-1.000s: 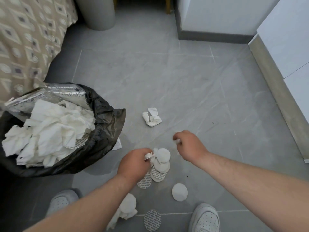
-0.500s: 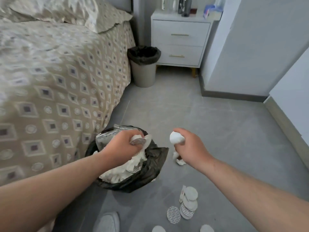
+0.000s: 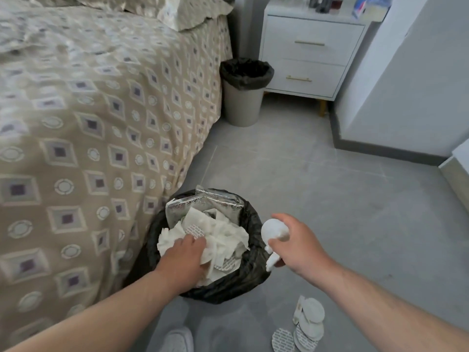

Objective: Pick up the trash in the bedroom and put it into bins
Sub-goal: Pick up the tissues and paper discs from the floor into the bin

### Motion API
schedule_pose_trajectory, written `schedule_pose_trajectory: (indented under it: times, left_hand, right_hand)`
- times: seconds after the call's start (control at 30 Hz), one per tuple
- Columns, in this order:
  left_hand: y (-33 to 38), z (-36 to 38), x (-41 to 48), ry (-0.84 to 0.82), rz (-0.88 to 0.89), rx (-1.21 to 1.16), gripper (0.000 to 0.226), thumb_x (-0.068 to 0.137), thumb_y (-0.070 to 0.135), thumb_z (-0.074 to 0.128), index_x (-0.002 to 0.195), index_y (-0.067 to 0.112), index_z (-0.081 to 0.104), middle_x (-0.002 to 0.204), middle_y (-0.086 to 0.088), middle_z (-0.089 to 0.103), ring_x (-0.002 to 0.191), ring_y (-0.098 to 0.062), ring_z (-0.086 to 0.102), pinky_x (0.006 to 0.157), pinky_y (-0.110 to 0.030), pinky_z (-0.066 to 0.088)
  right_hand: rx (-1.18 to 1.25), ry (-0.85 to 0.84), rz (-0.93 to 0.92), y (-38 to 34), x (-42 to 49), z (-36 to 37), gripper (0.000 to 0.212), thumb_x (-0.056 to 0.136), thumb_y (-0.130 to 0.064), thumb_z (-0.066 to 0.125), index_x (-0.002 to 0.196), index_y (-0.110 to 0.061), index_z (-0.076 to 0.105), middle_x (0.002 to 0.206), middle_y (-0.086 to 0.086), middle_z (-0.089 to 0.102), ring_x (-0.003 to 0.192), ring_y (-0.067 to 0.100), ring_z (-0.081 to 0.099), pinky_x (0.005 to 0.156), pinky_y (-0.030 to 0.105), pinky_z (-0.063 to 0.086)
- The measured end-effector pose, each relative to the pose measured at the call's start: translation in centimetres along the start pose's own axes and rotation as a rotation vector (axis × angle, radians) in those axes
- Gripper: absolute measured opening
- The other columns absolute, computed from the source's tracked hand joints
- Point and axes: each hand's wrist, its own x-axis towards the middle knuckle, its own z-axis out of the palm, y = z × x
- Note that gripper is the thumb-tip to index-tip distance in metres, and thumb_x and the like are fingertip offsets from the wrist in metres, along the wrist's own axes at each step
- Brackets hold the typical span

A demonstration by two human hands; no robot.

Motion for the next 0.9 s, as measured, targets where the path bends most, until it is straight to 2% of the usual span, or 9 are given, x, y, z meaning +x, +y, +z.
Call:
schedule_pose_trajectory:
  times: [0.1, 0.17, 0.27, 0.37, 0.47, 0.57, 0.7, 0.83, 0.9]
  left_hand:
    - [0.5, 0.4, 0.1, -0.050, 0.000, 0.082, 0.092, 0.071, 0.082, 0.018, 0.139, 0.021, 0.026, 0.138, -0.009, 0.034, 0.127, -0.029, 0.032, 0.105, -0.040, 0.032]
    - [0.5, -0.3, -0.3, -0.020, 0.020, 0.079, 0.109, 0.059, 0.089, 0.004, 0.147, 0.025, 0.014, 0.151, -0.010, 0.020, 0.137, -0.030, 0.020, 0.110, -0.042, 0.023]
    - [-0.5, -1.2, -1.1, 0.175, 0.079, 0.011, 0.088, 0.070, 0.075, 0.003, 0.149, 0.038, 0.007, 0.159, -0.005, -0.002, 0.141, -0.027, 0.013, 0.113, -0.042, 0.017]
    - [-2.3, -1.2, -2.1, 0.384, 0.148, -0.115, 0.073, 0.081, 0.068, 0.020, 0.147, 0.037, 0.023, 0.159, -0.003, 0.007, 0.136, -0.026, 0.026, 0.109, -0.042, 0.026]
    - [-4.4, -0.7, -2.4, 0.510, 0.175, -0.308, 0.066, 0.084, 0.058, 0.035, 0.142, 0.027, 0.037, 0.154, -0.001, 0.026, 0.131, -0.021, 0.031, 0.106, -0.037, 0.026]
    - [-5.0, -0.1, -2.5, 0.614, 0.136, -0.485, 0.063, 0.088, 0.059, 0.032, 0.133, 0.018, 0.048, 0.141, 0.005, 0.038, 0.131, -0.016, 0.032, 0.108, -0.022, 0.017]
    - [-5.3, 1.3, -3.2, 0.622, 0.022, -0.551, 0.058, 0.087, 0.049, 0.034, 0.125, 0.010, 0.055, 0.134, -0.006, 0.048, 0.123, -0.013, 0.034, 0.102, -0.022, 0.019]
    - [-6.0, 2.5, -3.9, 0.531, 0.073, -0.377, 0.059, 0.084, 0.046, 0.042, 0.130, 0.010, 0.046, 0.143, -0.010, 0.040, 0.130, -0.022, 0.032, 0.108, -0.027, 0.017]
    - [-6.2, 3.2, -3.9, 0.445, 0.071, -0.265, 0.078, 0.078, 0.059, 0.046, 0.141, 0.014, 0.033, 0.154, -0.009, 0.023, 0.142, -0.021, 0.014, 0.114, -0.027, 0.004]
  right_hand:
    - [0.000, -0.021, 0.006, 0.1, 0.1, 0.4, 0.052, 0.085, 0.000, 0.051, 0.129, -0.027, 0.047, 0.073, -0.003, 0.063, 0.056, 0.027, 0.071, 0.064, 0.046, 0.060]
    - [0.001, -0.034, 0.004, 0.3, 0.6, 0.9, 0.049, 0.084, -0.003, 0.053, 0.125, -0.029, 0.047, 0.071, 0.000, 0.066, 0.056, 0.024, 0.071, 0.066, 0.045, 0.060]
    - [-0.083, -0.017, -0.030, -0.2, 1.7, 2.2, 0.050, 0.083, -0.010, 0.057, 0.129, -0.029, 0.049, 0.070, -0.002, 0.066, 0.052, 0.010, 0.065, 0.058, 0.026, 0.056]
    - [-0.122, -0.025, -0.107, -1.4, 3.1, 4.1, 0.047, 0.084, -0.011, 0.058, 0.127, -0.029, 0.052, 0.075, -0.001, 0.064, 0.044, 0.002, 0.056, 0.050, 0.016, 0.048]
    - [-0.219, -0.076, -0.191, -2.7, 4.8, 6.3, 0.050, 0.086, -0.019, 0.059, 0.134, -0.032, 0.048, 0.119, 0.006, 0.059, 0.087, 0.012, 0.066, 0.076, 0.022, 0.051]
    - [-0.351, -0.234, -0.205, -3.3, 6.1, 7.9, 0.059, 0.093, -0.032, 0.054, 0.146, -0.036, 0.030, 0.150, 0.006, 0.026, 0.121, 0.024, 0.052, 0.092, 0.028, 0.046]
    - [-0.759, -0.322, -0.205, -3.3, 6.2, 7.5, 0.060, 0.100, -0.039, 0.035, 0.151, -0.039, 0.004, 0.161, 0.008, -0.013, 0.129, 0.035, 0.048, 0.102, 0.039, 0.043]
    - [-0.985, -0.203, -0.318, -3.2, 5.4, 6.2, 0.058, 0.101, -0.031, 0.031, 0.150, -0.036, 0.001, 0.162, 0.009, -0.004, 0.116, 0.039, 0.056, 0.087, 0.041, 0.049]
    - [-1.062, -0.139, -0.395, -3.1, 5.0, 6.0, 0.059, 0.098, -0.031, 0.037, 0.149, -0.032, 0.009, 0.161, 0.008, 0.006, 0.116, 0.037, 0.054, 0.085, 0.040, 0.047]
